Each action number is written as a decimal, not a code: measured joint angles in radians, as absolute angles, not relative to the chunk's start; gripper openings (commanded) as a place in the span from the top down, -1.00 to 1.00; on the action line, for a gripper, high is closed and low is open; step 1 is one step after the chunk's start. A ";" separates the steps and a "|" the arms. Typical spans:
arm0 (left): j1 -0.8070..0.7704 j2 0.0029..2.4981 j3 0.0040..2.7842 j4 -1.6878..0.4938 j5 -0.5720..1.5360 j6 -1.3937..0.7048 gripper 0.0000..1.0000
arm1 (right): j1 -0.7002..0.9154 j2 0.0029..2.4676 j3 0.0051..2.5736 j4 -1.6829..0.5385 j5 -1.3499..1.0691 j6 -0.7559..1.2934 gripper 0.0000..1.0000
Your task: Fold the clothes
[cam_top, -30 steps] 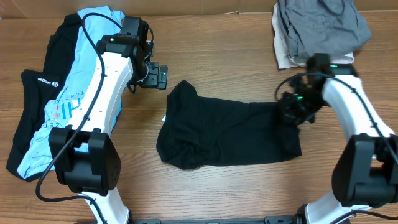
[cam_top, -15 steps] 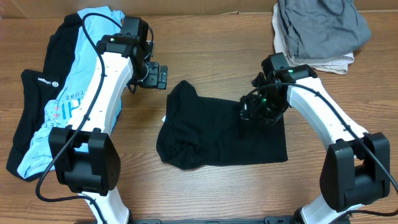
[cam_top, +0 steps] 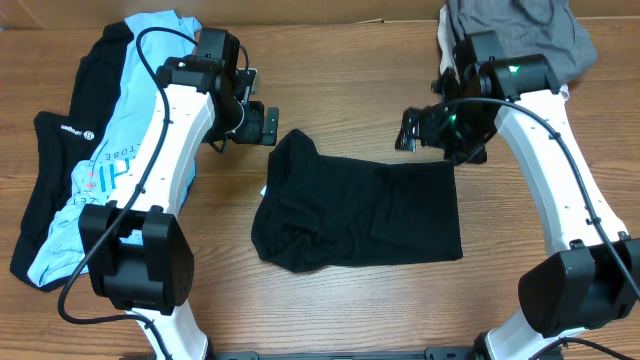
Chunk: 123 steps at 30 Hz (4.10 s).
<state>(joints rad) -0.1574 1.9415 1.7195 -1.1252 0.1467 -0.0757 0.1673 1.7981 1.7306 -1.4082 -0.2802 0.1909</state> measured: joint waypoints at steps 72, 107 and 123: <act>-0.300 1.912 1.174 -0.735 0.287 0.052 0.49 | 0.124 1.798 1.722 -1.320 -0.049 0.366 -1.00; -0.137 1.934 1.487 -1.078 0.245 0.089 0.92 | 0.124 1.798 1.502 -1.218 -0.263 0.270 0.92; -0.202 1.934 1.631 -1.156 0.234 0.112 0.92 | 0.124 1.798 0.995 -0.747 -0.516 0.236 0.92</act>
<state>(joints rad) -0.2016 1.9339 1.6314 -1.1557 0.2337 0.1120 0.1242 1.7981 0.9955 -0.7471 -0.5163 0.2363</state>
